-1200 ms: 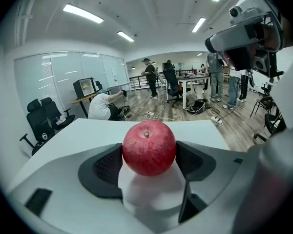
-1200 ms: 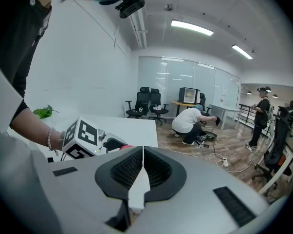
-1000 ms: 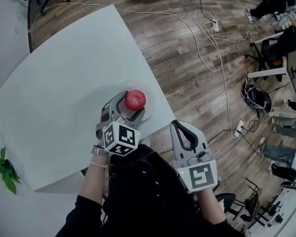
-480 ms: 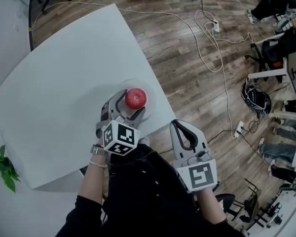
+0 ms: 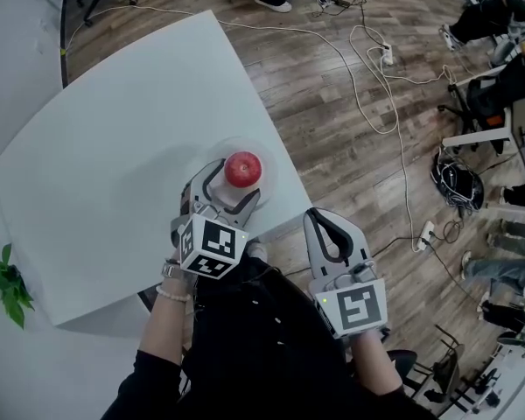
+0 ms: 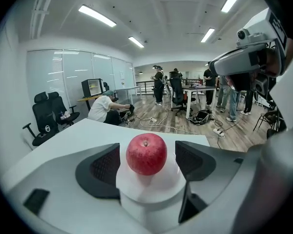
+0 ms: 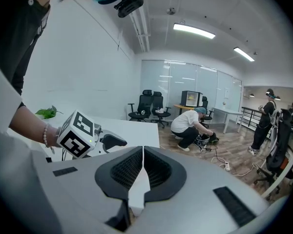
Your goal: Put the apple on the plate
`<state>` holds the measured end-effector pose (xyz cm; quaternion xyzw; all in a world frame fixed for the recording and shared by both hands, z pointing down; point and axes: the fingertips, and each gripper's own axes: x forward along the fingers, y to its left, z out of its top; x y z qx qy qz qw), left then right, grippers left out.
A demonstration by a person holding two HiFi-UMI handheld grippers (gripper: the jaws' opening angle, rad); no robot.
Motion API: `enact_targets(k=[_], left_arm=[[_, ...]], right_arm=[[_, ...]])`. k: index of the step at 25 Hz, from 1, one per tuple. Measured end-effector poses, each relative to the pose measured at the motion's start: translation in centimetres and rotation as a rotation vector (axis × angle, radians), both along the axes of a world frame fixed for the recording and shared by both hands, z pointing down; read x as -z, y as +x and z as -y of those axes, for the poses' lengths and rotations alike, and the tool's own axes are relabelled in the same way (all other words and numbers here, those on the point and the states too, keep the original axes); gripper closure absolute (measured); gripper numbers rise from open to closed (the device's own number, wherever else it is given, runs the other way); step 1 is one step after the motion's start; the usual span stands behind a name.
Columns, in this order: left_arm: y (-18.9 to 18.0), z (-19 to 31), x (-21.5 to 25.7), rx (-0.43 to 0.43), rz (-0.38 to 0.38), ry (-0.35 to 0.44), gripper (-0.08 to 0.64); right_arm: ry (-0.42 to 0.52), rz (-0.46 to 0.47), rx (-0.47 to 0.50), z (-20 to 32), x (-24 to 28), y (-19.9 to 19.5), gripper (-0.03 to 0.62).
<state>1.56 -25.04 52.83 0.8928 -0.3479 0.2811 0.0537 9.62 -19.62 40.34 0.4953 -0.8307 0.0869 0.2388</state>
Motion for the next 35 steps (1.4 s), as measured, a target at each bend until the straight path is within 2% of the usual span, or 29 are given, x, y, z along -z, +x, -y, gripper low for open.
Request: enact_targets(k=[6, 7, 9, 12, 18, 24, 28, 35], left_arm=[[-0.3, -1.2, 2.8, 0.032, -0.008, 0.04, 0.212], [-0.5, -1.4, 3.5, 0.048, -0.015, 0.052, 0.231], [-1.1, -1.5, 4.9, 0.094, -0.03, 0.074, 0.323], [-1.9, -2.4, 7.0, 0.151, -0.056, 0.101, 0.405], [-2.2, -4.9, 10.4, 0.206, -0.087, 0.137, 0.507], [-2.1, -7.3, 14.8, 0.204, -0.122, 0.22, 0.529], [-2.5, -9.3, 16.1, 0.219, -0.143, 0.217, 0.534], [-3.4, -11.7, 17.9, 0.253, -0.148, 0.235, 0.535]], right_arm=[[0.031, 0.005, 0.025, -1.0, 1.3, 0.0, 0.548], [0.036, 0.006, 0.033, -1.3, 1.5, -0.1, 0.548], [0.044, 0.009, 0.048, -1.8, 1.9, -0.2, 0.548], [0.06, 0.016, 0.056, -2.8, 2.8, -0.3, 0.548], [0.11, 0.026, 0.087, -4.7, 4.2, 0.0, 0.548], [0.149, 0.032, 0.12, -6.1, 5.2, -0.5, 0.548], [0.168, 0.033, 0.166, -7.6, 5.7, -1.4, 0.548], [0.192, 0.029, 0.191, -8.7, 6.9, -1.6, 0.548]])
